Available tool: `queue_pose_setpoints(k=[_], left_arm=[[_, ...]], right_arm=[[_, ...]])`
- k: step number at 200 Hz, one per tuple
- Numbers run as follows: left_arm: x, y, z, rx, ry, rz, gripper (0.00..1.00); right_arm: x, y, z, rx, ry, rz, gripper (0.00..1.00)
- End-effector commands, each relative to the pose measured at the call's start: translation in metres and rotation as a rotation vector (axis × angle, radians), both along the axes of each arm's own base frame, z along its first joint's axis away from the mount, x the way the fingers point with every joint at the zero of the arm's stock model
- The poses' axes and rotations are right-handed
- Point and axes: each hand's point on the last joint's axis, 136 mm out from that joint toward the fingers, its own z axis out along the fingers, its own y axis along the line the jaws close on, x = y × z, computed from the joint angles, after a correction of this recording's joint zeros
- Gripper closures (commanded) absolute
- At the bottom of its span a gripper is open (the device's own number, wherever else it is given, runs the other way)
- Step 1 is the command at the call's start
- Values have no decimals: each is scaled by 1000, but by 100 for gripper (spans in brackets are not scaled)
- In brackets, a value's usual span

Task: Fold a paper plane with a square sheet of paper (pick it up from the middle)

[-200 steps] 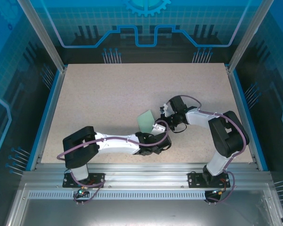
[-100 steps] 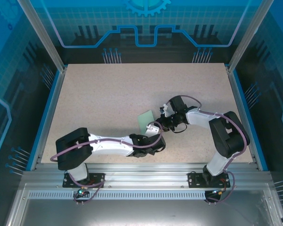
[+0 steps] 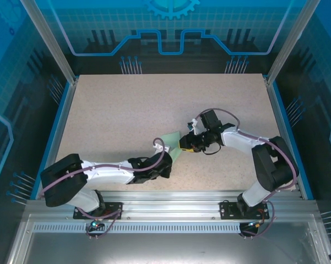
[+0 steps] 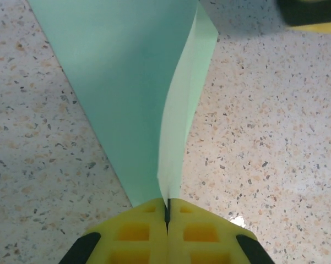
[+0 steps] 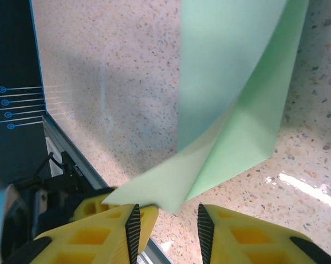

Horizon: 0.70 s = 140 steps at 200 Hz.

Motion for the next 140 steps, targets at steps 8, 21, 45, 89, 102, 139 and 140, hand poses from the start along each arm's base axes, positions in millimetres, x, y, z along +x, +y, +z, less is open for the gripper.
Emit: queue_pose_setpoints(k=[8,21,45,89,102,139,140], left_arm=[[0,-17,17,-183,26,-78,94],[2,-15,17,-209,39,-80,94],[5,-12,14,-243,68,-90,94],[9,-3,9,-241,95,-89,93],[8,-2,7,-242,106,-94,92],[7,0,1,-235,126,-95,91],[7,0,1,-235,125,-95,91]], right_arm=[[1,-7,14,-13,-48,7,61],[0,-5,17,-7,-57,17,59],[-2,4,19,9,-63,45,60],[1,28,11,5,-48,82,77],[2,37,8,5,-44,94,78],[4,48,-10,-34,-13,104,80],[4,48,-10,-35,-12,104,80]])
